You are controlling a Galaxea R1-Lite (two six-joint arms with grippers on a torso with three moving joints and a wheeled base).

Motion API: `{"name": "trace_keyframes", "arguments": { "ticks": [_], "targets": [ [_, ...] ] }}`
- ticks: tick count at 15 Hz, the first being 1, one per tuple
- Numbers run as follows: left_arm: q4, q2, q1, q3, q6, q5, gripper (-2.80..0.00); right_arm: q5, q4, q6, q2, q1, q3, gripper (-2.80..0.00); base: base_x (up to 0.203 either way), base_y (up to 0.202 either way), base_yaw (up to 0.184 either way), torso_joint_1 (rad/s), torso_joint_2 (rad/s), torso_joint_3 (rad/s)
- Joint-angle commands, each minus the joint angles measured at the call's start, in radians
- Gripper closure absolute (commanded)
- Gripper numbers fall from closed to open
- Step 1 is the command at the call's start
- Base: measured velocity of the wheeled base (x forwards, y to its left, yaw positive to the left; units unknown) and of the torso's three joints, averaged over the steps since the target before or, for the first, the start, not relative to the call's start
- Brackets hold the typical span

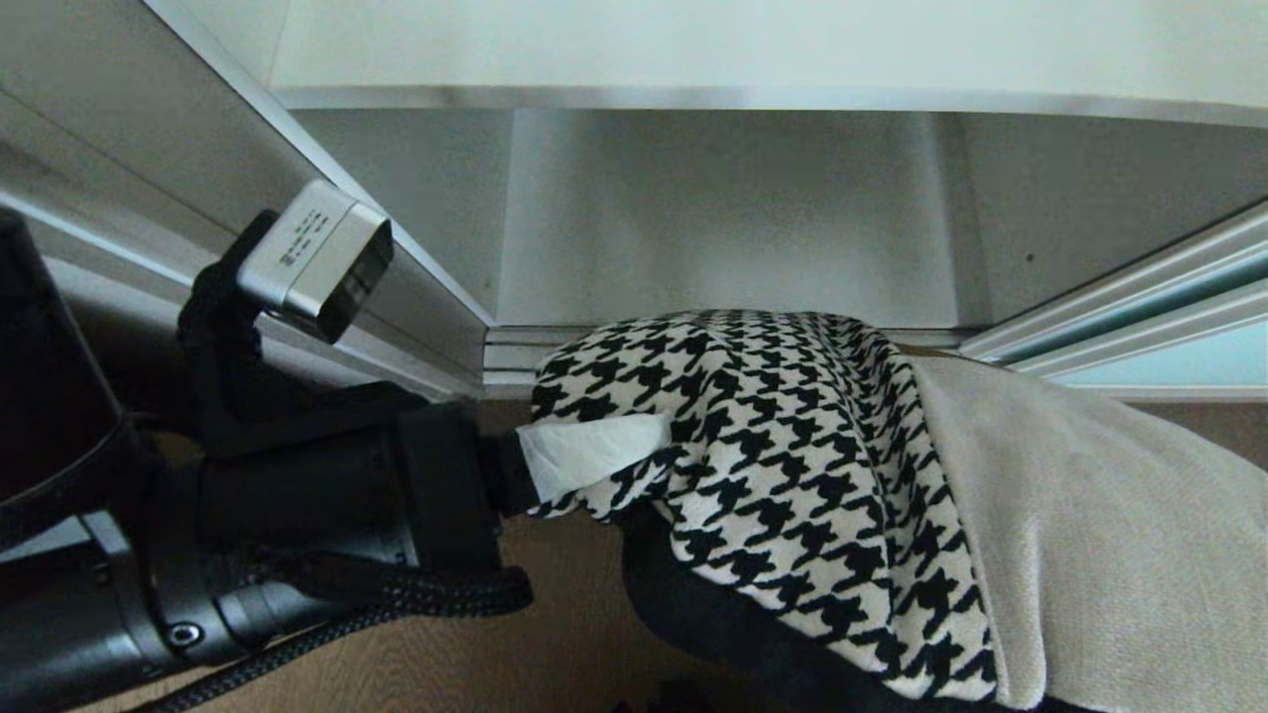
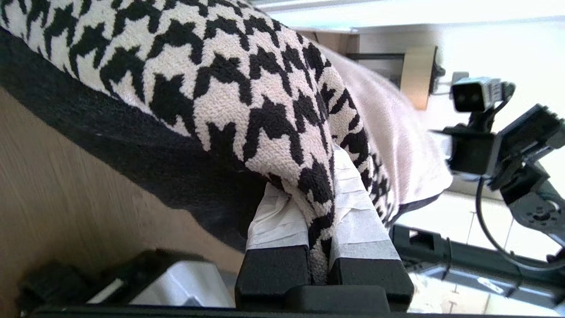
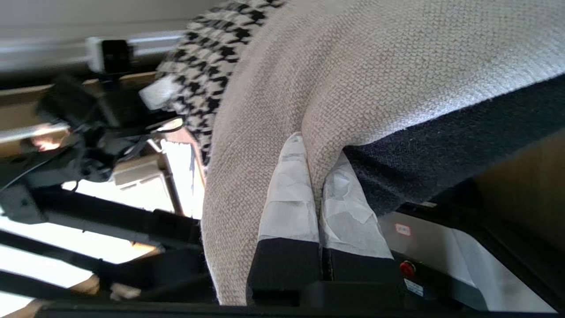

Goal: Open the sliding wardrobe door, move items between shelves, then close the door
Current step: Place the pillow on the higher shelf

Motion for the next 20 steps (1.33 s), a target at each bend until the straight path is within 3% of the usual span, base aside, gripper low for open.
{"name": "trace_keyframes", "arguments": {
  "ticks": [1,6,9,14,20],
  "targets": [
    [-0.004,-0.029,-0.003,0.024,-0.005,-0.003,0.0,0.013,0.001,0.004,-0.047,0.001,0.0,0.0,0.0,0.0,0.0,0.0,0.0,0.0],
    [-0.007,-0.032,-0.006,0.03,-0.004,-0.004,0.0,0.02,0.0,0.014,-0.042,0.001,0.0,0.0,0.0,0.0,0.0,0.0,0.0,0.0],
    [-0.011,-0.044,-0.005,0.042,-0.004,-0.001,0.0,0.032,-0.014,0.09,-0.023,0.003,0.005,0.0,0.0,0.0,0.0,0.0,0.0,0.0],
    [-0.009,-0.058,-0.006,0.051,-0.004,-0.008,0.0,0.038,-0.012,0.093,-0.018,0.001,0.006,0.0,-0.105,0.0,-0.001,0.001,0.0,0.003],
    [-0.013,-0.044,-0.004,0.06,-0.001,0.003,0.0,0.059,-0.012,0.093,-0.018,0.003,0.016,0.0,0.0,0.0,0.0,0.0,0.0,0.0]
  ]
}}
